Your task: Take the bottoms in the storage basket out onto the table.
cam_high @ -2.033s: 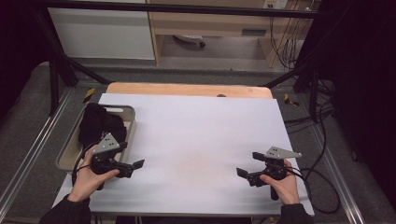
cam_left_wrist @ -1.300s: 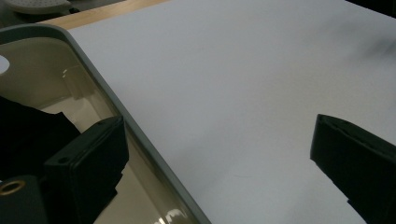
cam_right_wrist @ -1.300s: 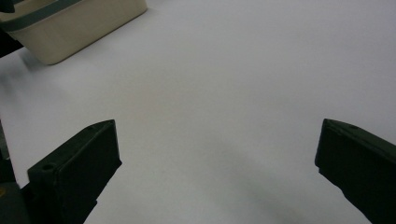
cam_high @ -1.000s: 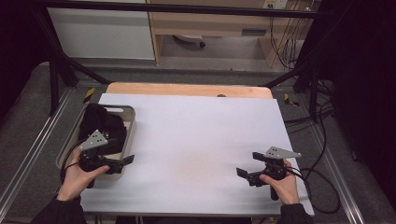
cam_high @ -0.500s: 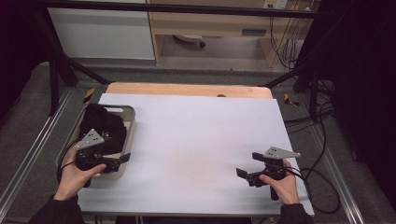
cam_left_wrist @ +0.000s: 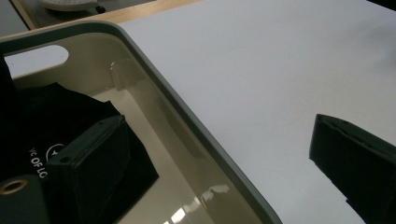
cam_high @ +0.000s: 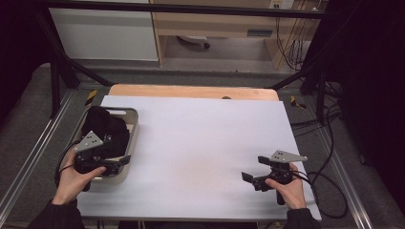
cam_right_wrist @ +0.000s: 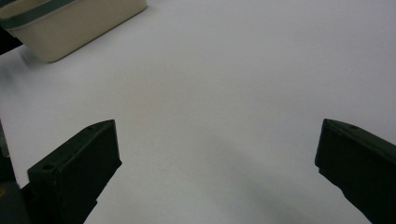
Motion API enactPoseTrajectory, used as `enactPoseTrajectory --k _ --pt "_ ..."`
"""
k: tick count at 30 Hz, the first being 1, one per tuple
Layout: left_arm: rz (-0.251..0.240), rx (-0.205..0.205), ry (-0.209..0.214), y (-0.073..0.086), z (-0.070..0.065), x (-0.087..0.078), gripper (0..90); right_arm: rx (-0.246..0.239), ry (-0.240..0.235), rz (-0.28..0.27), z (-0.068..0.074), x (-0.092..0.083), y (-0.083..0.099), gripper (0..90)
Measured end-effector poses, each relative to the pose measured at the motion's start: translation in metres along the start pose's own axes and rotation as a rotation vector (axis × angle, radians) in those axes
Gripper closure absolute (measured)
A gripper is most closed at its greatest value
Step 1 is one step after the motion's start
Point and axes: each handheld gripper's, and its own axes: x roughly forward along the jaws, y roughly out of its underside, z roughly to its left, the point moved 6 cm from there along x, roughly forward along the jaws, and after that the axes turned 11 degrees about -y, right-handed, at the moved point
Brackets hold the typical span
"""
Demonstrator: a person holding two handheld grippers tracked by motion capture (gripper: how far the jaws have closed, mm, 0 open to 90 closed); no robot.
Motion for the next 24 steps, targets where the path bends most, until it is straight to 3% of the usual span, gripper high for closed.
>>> enactPoseTrajectory --k 14,24 --pt "0.001 -0.012 -0.026 -0.004 0.009 -0.006 4.7 0.001 0.0 0.004 0.0 0.0 0.0 0.6" --pt "0.009 -0.023 -0.069 -0.009 0.022 -0.012 4.7 0.002 0.003 0.011 0.0 0.002 0.001 0.5"
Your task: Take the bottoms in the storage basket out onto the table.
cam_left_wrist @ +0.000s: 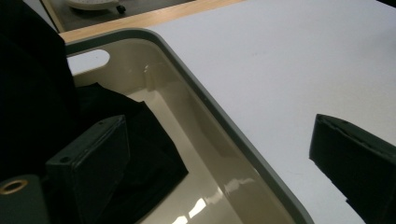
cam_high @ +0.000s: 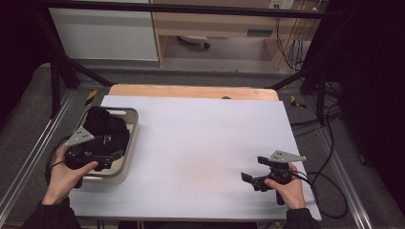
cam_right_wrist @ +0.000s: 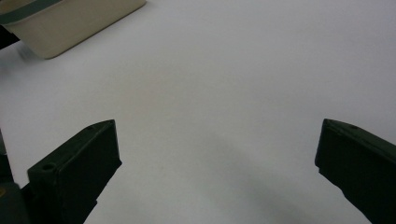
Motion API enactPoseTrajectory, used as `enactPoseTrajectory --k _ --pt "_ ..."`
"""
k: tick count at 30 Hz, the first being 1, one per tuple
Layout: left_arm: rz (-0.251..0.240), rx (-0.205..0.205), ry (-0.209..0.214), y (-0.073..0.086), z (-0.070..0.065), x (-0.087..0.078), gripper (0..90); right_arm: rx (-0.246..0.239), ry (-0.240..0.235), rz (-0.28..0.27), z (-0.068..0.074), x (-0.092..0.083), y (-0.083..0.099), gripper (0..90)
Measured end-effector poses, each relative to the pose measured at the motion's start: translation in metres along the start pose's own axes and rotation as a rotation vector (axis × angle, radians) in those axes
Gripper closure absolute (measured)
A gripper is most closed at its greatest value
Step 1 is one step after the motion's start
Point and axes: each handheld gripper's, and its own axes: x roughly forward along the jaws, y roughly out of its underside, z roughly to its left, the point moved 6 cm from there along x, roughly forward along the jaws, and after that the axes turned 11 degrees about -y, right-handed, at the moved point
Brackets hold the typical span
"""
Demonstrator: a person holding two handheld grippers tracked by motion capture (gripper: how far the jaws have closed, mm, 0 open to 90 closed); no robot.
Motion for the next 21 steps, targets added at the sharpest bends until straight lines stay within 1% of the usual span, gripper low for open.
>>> enactPoseTrajectory --k 6,11,13,16,19,21 --pt "0.007 -0.017 -0.028 -0.001 0.011 -0.001 4.7 0.0 0.001 -0.002 0.0 -0.001 0.0 0.6" --pt "0.022 -0.029 -0.071 -0.002 0.024 0.003 4.7 -0.001 0.002 0.001 0.0 0.0 0.0 0.5" --pt "0.026 -0.03 -0.074 -0.003 0.025 0.004 4.7 -0.001 0.003 0.001 0.0 0.001 0.0 0.6" --pt "0.035 -0.025 -0.095 -0.005 0.031 0.006 4.7 -0.001 0.002 0.0 0.0 0.0 0.0 0.6" --pt "0.036 -0.029 -0.101 -0.006 0.034 0.006 4.6 -0.001 0.001 -0.002 0.0 0.0 0.0 0.6" --pt "0.04 -0.025 -0.111 -0.006 0.037 0.007 4.6 -0.001 0.002 0.0 0.0 0.0 0.0 0.6"
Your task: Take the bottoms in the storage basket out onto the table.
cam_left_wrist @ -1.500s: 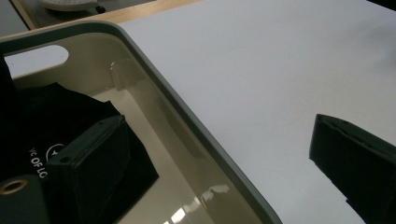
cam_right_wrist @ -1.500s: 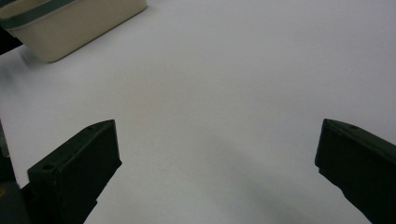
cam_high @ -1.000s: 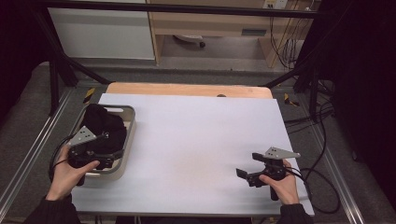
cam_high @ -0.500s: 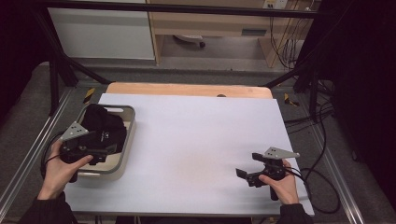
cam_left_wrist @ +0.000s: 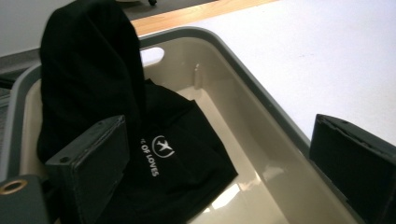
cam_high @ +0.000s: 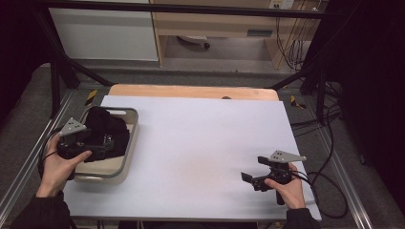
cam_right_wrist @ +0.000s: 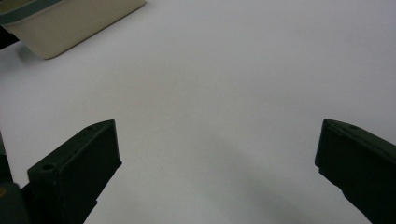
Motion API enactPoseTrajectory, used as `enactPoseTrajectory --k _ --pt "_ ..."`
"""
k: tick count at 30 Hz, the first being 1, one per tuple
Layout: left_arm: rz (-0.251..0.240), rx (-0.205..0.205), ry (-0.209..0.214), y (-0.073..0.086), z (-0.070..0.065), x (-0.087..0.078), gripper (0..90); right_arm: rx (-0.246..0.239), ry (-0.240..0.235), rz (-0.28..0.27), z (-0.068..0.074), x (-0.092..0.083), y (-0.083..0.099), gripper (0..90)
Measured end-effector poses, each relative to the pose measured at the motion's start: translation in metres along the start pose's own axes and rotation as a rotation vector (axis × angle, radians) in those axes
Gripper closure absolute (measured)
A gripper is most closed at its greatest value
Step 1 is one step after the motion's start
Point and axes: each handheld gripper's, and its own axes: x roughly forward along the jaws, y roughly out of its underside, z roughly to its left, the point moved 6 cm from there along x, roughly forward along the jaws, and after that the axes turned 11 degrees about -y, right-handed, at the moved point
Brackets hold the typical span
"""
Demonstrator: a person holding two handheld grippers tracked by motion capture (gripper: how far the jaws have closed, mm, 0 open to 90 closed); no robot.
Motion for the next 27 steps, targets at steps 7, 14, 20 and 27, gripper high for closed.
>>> enactPoseTrajectory --k 7,14,20,27 --pt "0.002 -0.003 -0.032 -0.004 0.012 0.007 4.7 0.0 0.0 0.001 0.0 0.0 0.0 0.6" --pt "0.018 -0.002 -0.057 -0.005 0.024 0.016 4.7 -0.001 0.0 0.004 0.0 0.001 0.0 0.6" --pt "0.041 -0.004 -0.081 -0.003 0.035 0.024 4.7 0.0 -0.001 0.007 0.0 0.001 0.001 0.6" --pt "0.065 -0.002 -0.099 0.0 0.042 0.036 5.0 -0.002 -0.001 0.008 0.0 0.001 0.001 0.6"
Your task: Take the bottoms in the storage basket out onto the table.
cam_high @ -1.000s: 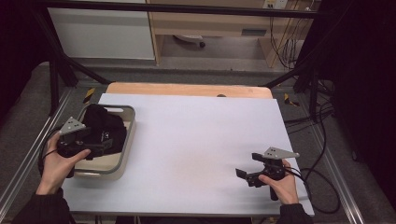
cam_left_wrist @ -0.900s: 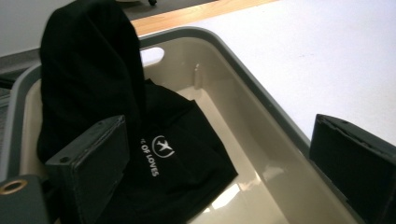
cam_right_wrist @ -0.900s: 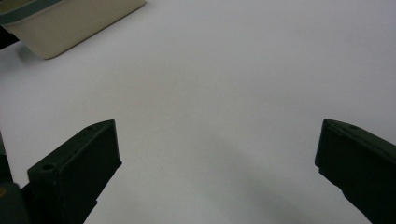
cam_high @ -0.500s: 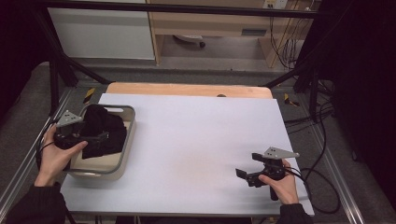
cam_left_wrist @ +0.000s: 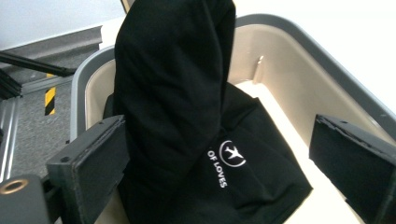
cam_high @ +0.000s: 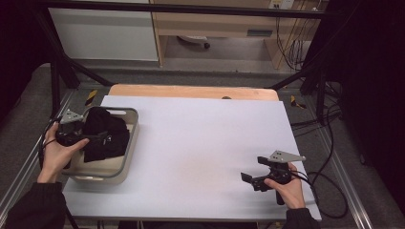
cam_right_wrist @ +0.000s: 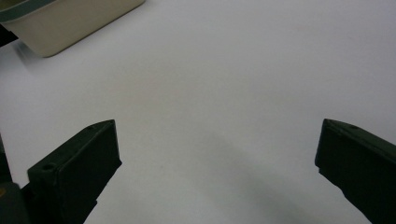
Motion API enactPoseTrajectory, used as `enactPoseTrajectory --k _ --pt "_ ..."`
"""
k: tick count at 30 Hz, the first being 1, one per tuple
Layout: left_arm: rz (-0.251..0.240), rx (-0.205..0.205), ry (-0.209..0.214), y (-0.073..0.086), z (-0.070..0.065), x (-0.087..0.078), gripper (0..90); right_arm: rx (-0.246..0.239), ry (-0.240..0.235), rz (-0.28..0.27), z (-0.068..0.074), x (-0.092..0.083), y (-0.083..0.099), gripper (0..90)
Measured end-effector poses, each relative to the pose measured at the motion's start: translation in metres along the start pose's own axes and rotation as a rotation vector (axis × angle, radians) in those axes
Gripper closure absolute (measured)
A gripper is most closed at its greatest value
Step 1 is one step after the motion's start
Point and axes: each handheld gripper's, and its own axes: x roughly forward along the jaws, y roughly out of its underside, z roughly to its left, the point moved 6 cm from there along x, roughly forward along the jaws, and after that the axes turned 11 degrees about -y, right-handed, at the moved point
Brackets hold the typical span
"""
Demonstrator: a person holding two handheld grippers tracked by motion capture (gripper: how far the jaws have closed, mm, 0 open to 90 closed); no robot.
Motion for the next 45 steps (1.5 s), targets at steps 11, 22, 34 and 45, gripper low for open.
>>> enactPoseTrajectory --k 11,22,34,45 --pt "0.023 -0.001 -0.031 0.001 0.006 0.02 6.4 -0.001 -0.001 0.002 0.0 0.001 0.0 0.5" --pt "0.049 0.018 -0.064 0.004 0.007 0.034 8.9 0.002 -0.001 0.003 0.0 0.001 0.001 0.6" --pt "0.049 0.027 -0.1 0.009 0.007 0.049 15.1 0.0 -0.002 0.005 0.0 0.002 0.001 0.5" --pt "0.067 0.013 -0.107 0.011 0.007 0.058 29.8 0.001 -0.002 0.005 0.0 0.002 0.001 0.6"
